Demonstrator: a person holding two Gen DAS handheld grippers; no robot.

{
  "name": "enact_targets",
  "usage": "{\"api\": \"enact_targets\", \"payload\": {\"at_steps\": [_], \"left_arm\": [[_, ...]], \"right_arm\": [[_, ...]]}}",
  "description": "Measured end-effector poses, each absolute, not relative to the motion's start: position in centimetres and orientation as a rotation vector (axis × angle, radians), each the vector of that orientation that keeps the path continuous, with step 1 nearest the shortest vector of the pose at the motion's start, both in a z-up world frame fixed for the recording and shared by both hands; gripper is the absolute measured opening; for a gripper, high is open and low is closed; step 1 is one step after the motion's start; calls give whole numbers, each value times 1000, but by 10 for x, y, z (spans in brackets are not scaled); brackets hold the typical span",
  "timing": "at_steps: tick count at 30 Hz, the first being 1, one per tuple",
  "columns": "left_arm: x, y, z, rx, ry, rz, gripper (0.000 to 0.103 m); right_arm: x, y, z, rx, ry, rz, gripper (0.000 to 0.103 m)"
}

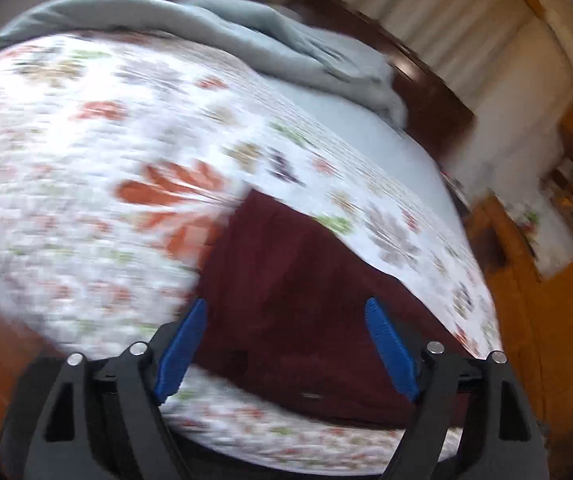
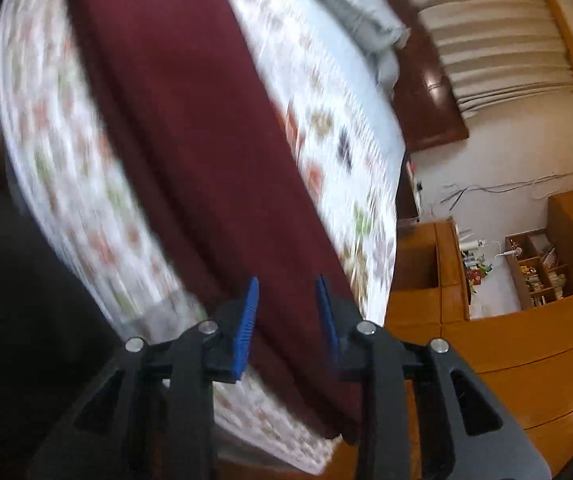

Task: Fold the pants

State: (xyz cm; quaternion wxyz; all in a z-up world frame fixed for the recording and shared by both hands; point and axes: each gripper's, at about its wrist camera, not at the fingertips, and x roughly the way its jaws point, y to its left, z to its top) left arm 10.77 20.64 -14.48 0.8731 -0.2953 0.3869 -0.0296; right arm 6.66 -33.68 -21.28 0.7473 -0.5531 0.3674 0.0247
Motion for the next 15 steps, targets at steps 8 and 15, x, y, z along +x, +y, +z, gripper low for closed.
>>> {"api": "enact_targets", "payload": {"at_steps": [8, 15], "left_arm": [[163, 136, -186, -657, 994, -216, 82], [165, 122, -199, -639, 1050, -222, 82]], "right_arm": [[66, -344, -247, -1308, 748, 88, 32], [65, -349, -221, -1249, 685, 102, 7]]}}
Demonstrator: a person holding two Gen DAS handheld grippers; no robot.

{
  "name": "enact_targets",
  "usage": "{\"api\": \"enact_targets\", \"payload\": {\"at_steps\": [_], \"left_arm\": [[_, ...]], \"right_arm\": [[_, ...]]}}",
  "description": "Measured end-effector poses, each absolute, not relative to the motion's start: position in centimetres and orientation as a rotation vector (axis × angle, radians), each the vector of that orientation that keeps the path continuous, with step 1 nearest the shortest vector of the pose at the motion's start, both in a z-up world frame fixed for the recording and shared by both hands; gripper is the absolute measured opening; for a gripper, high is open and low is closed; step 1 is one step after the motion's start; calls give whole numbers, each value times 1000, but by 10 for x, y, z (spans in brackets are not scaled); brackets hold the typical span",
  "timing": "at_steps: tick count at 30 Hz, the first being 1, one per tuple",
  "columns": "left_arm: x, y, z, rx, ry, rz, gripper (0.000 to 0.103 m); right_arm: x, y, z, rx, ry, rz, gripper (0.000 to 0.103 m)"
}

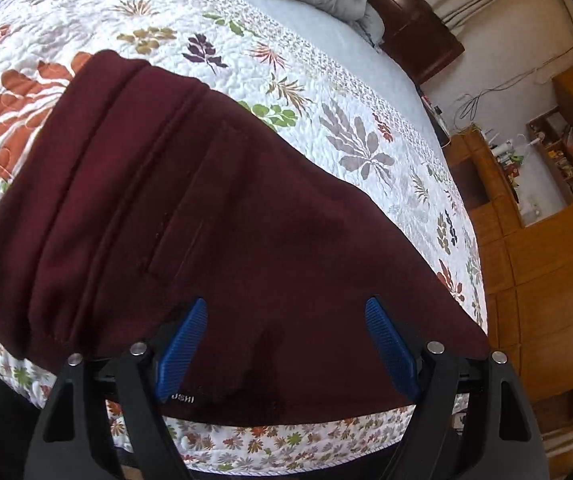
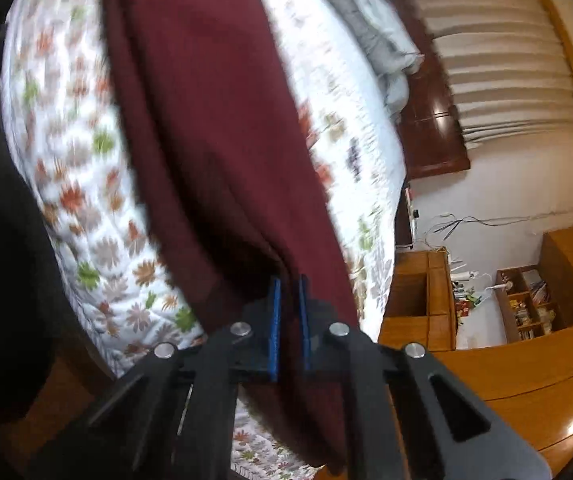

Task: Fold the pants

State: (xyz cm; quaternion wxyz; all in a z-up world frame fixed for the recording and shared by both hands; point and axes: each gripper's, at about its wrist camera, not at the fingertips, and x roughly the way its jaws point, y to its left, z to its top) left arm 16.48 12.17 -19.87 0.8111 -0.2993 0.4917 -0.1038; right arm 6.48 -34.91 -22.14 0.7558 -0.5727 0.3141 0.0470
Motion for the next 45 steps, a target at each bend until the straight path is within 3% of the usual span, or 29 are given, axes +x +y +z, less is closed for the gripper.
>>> {"api": "enact_targets", "payload": {"at_steps": [3, 4, 5, 7, 10, 13, 16, 18, 22, 24, 25, 26, 31, 34, 40, 45], "left_arm": [[162, 125, -207, -629, 1066, -203, 82], [161, 125, -213, -641, 1084, -201, 82], [162, 125, -215, -645, 1093, -200, 82], [160, 123, -211, -633, 1091, -220, 82], [159, 117, -206, -585, 1081, -238, 82], [162, 113, -209, -584, 1093, -249, 82], [163, 108, -208, -592, 1101, -267, 82], [163, 106, -203, -579, 1095, -280, 82], [163, 105, -200, -577, 1091, -274, 82], [164, 103, -204, -581, 1105, -274, 82], [166, 101, -206, -584, 1119, -275, 82], [167, 99, -208, -584, 1127, -277, 82], [169, 96, -213, -560, 1134, -274, 82], [170, 96, -219, -555, 1137, -273, 82], [171, 90, -221, -513, 1131, -271, 84], [170, 94, -219, -520, 1138, -279, 84]], "right_arm": [[56, -354, -230, -1233, 717, 93, 12], [54, -357, -240, -1240, 734, 77, 30], [52, -361, -244, -1216, 743, 53, 40], [51, -373, -229, -1055, 782, 33, 45], [51, -434, -173, -504, 848, -75, 68], [43, -553, -150, 219, 875, -230, 68], [29, -645, -173, 789, 819, -278, 63], [27, -674, -191, 976, 795, -269, 62], [37, -687, -208, 1065, 798, -229, 61], [44, -690, -217, 1095, 812, -206, 44], [51, -692, -216, 1095, 820, -204, 22], [56, -692, -213, 1081, 826, -208, 19], [85, -676, -156, 814, 850, -197, 15], [87, -665, -115, 709, 735, -156, 11], [76, -705, -212, 928, 827, -186, 11], [67, -707, -215, 980, 767, -158, 12]]}}
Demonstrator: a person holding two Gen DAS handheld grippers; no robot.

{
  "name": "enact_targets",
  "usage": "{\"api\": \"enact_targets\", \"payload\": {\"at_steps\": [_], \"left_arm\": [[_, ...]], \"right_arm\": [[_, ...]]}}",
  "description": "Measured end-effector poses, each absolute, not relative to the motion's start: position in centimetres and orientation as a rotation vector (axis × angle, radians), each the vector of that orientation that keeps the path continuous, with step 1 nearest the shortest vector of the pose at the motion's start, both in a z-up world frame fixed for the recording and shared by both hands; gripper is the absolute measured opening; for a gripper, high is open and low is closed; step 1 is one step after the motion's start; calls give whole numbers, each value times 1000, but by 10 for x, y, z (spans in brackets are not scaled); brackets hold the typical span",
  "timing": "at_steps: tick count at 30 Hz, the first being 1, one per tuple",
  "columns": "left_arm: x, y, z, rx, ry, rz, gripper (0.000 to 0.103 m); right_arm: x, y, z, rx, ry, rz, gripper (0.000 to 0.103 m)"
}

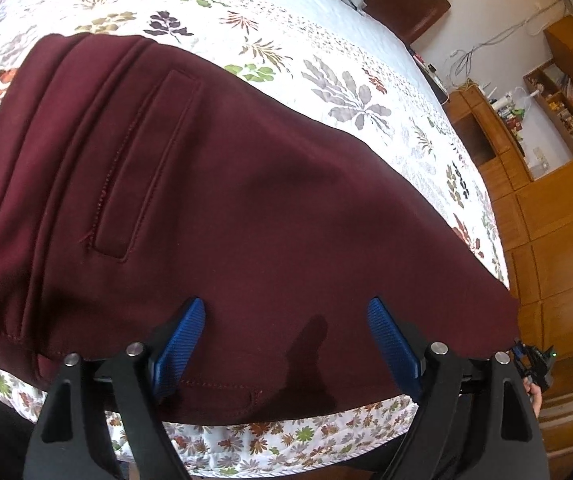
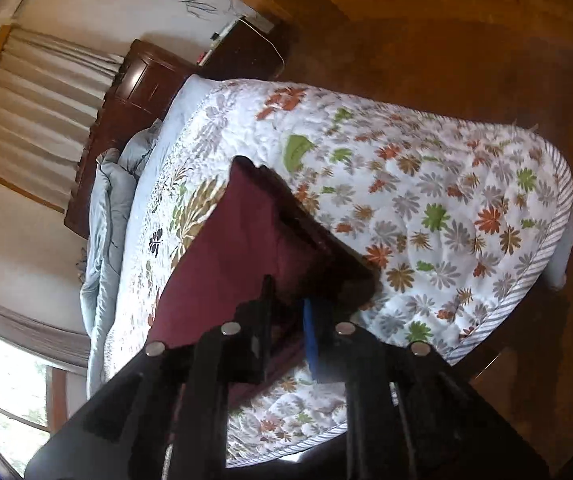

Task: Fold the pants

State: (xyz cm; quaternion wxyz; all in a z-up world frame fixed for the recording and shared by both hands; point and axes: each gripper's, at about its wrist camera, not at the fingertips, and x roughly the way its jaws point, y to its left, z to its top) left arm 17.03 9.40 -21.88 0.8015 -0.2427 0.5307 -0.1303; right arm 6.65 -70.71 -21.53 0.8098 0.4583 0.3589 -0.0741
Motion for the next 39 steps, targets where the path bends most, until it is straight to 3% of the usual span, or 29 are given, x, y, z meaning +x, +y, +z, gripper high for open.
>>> {"api": "enact_targets", "payload": {"at_steps": [5, 9, 10, 11, 13, 16, 19, 21, 26, 36, 37, 38, 39], "left_arm": [[170, 92, -219, -508, 1132, -276, 84], [170, 92, -219, -512, 1133, -283, 84], [170, 93, -219, -513, 1135, -286, 85], [170, 92, -219, -511, 1137, -290, 85], [169, 92, -219, -505, 1137, -302, 85], [170, 90, -220, -493, 1136, -306, 85], [169, 87, -219, -478, 1133, -305, 87], [169, 86, -219, -474, 1133, -305, 87], [169, 87, -220, -480, 1132, -303, 87], [170, 87, -219, -491, 1135, -307, 90], [170, 87, -219, -489, 1135, -306, 90], [170, 86, -219, -486, 1134, -305, 90], [170, 85, -220, -482, 1135, -304, 90]], "right_arm": [[58, -707, -189, 994, 693, -151, 10], [64, -707, -221, 979, 890, -185, 17], [62, -704, -215, 940, 885, -194, 21], [58, -697, -203, 858, 890, -220, 33], [53, -661, -166, 527, 882, -303, 43], [53, -552, -138, -172, 867, -205, 40], [36, -452, -181, -953, 780, -114, 33], [25, -428, -215, -1262, 720, -49, 27], [23, -429, -240, -1461, 683, -2, 24], [20, -428, -262, -1570, 682, 44, 23], [21, -428, -264, -1575, 685, 40, 21], [24, -428, -264, -1567, 699, 39, 10], [27, -431, -264, -1556, 713, 43, 8]]}}
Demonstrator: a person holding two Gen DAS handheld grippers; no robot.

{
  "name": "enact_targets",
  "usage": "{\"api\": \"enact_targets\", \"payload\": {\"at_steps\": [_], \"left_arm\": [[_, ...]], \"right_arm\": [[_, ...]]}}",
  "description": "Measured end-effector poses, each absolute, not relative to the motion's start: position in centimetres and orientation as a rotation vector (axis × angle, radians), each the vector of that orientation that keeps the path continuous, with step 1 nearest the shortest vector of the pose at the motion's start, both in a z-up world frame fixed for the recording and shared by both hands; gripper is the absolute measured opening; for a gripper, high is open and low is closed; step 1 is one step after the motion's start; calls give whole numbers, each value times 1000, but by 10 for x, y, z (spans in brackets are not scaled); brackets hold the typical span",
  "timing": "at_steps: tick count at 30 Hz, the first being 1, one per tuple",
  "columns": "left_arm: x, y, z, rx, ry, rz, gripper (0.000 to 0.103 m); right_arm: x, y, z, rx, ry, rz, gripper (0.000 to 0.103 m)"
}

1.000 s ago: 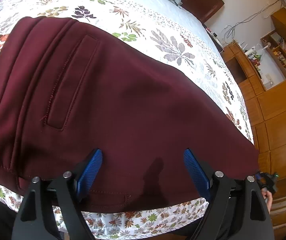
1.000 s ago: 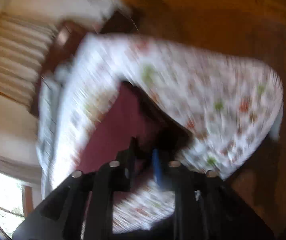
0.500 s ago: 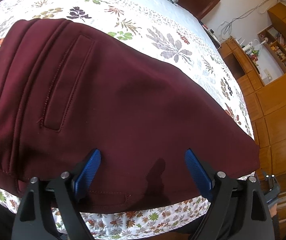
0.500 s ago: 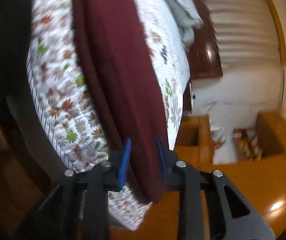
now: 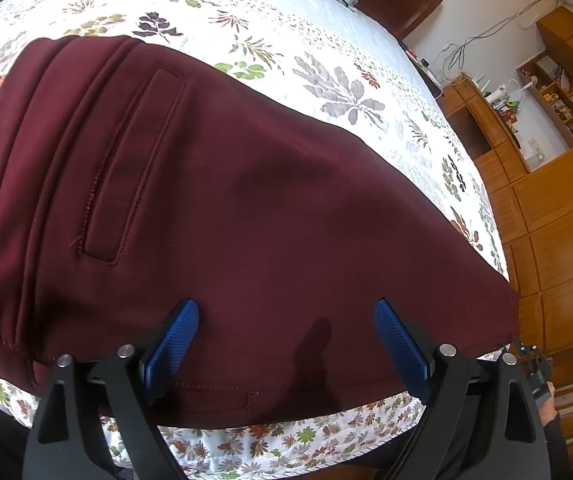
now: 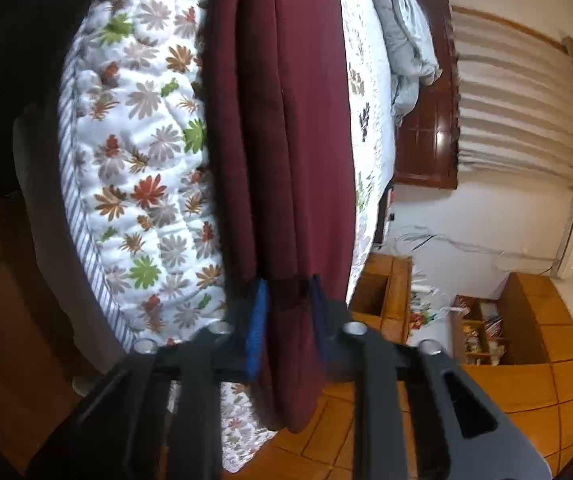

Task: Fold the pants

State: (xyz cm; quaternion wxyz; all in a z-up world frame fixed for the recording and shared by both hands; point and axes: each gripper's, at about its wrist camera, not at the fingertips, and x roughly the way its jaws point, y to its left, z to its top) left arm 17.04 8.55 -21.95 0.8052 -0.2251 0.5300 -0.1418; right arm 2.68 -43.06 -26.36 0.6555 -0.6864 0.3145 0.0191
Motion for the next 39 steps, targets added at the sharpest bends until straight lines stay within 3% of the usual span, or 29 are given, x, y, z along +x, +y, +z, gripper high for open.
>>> {"api": "enact_targets", "payload": {"at_steps": [13, 16, 17, 19, 20, 24, 27, 28, 32, 39], "left_arm": [[171, 91, -219, -493, 1145, -322, 90], [171, 89, -218, -476, 1147, -321, 90], [170, 89, -218, -474, 1147, -323, 90], [170, 90, -219, -479, 1144, -328, 90], [170, 90, -219, -477, 1143, -329, 90], [169, 84, -220, -457, 1142, -321, 93], [170, 83, -219, -450, 1148, -313, 93], [170, 83, -218, -455, 1150, -313, 93], [171, 85, -219, -470, 1152, -312, 93], [171, 83, -219, -456, 1149, -306, 93]], "right_arm": [[16, -433, -264, -1525, 699, 43, 6], [16, -431, -268, -1526, 683, 27, 13], [14, -432, -261, -1467, 700, 16, 20], [15, -443, -232, -1216, 773, -24, 46], [16, -456, -212, -1018, 815, -58, 54], [10, -584, -159, 130, 870, -179, 56], [-16, -671, -190, 930, 677, -117, 77], [-20, -686, -209, 1114, 623, -92, 79], [-20, -702, -253, 1422, 462, -62, 78], [-2, -703, -267, 1499, 363, 9, 72]]}}
